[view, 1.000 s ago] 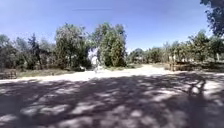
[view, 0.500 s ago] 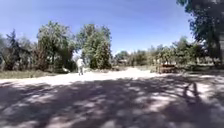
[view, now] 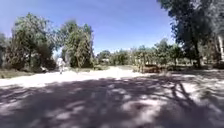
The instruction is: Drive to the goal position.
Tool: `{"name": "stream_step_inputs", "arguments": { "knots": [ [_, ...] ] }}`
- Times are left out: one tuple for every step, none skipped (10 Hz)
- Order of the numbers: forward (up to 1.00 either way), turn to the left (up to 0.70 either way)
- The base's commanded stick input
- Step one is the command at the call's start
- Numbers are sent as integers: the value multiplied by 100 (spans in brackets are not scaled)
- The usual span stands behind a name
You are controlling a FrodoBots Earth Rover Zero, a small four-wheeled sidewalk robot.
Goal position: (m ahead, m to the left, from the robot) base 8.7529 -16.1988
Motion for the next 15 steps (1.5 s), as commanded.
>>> {"name": "stream_step_inputs", "arguments": {
  "knots": [
    [85, -34],
    [85, -34],
    [85, -34],
    [85, -34],
    [85, -34],
    [85, -34],
    [85, -34],
    [85, -34],
    [85, -33],
    [85, -3],
    [85, 0],
    [85, 0],
    [85, 0],
    [85, 0],
    [85, 0]
  ]
}}
